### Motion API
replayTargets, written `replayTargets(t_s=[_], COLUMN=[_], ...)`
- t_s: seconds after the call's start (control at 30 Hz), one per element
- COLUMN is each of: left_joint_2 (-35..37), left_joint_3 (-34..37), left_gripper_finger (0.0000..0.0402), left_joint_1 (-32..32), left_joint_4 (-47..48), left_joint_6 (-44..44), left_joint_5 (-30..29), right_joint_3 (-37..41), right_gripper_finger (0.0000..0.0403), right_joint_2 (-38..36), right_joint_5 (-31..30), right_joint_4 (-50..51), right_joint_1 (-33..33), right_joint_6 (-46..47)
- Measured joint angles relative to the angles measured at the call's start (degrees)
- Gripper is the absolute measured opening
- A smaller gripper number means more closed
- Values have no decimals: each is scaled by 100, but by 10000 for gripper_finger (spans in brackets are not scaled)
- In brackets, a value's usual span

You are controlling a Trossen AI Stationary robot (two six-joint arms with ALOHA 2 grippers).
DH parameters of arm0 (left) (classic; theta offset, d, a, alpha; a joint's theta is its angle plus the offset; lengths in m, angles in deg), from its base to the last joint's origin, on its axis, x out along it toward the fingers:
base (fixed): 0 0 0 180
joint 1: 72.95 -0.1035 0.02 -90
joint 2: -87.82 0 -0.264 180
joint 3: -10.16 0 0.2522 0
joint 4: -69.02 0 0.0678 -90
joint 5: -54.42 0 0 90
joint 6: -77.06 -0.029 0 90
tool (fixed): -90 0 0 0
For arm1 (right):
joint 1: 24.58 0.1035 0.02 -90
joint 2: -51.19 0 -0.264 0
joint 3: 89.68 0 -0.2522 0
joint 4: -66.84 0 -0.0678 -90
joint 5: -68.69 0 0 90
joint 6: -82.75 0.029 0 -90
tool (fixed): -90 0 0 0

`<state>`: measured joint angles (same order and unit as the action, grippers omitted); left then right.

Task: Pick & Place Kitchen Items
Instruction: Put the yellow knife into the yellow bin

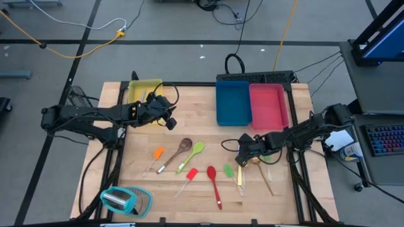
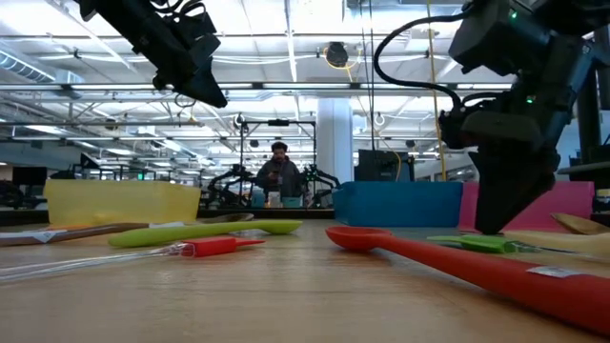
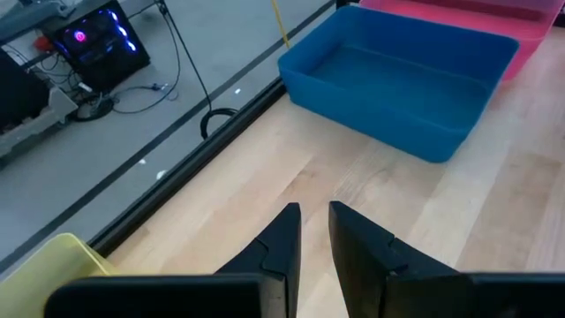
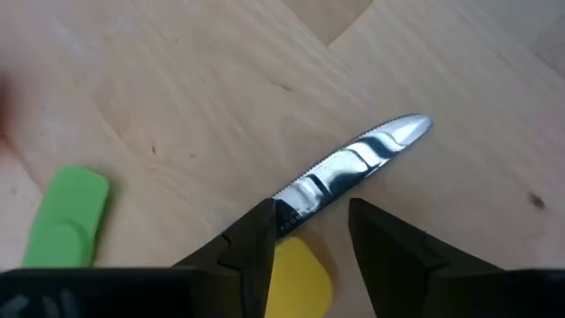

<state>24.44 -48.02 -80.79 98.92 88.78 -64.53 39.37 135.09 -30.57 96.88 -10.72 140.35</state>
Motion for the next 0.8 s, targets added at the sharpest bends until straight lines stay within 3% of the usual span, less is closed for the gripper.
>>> replayTargets(t_s=[0.43,0.67,0.8], left_joint_2=[0,0,0], left_joint_3=[0,0,0], left_gripper_finger=[67,67,67], left_joint_1=[0,0,-1], left_joint_4=[18,22,25], left_joint_6=[42,44,46], left_joint_5=[2,2,4], right_joint_3=[11,2,12], right_gripper_finger=[139,136,111], right_joint_2=[392,701,837], right_joint_5=[-241,-542,-742], right_joint_4=[-995,-1341,-1751], right_joint_1=[-40,-108,-158], right_joint_6=[-931,-2059,-2837])
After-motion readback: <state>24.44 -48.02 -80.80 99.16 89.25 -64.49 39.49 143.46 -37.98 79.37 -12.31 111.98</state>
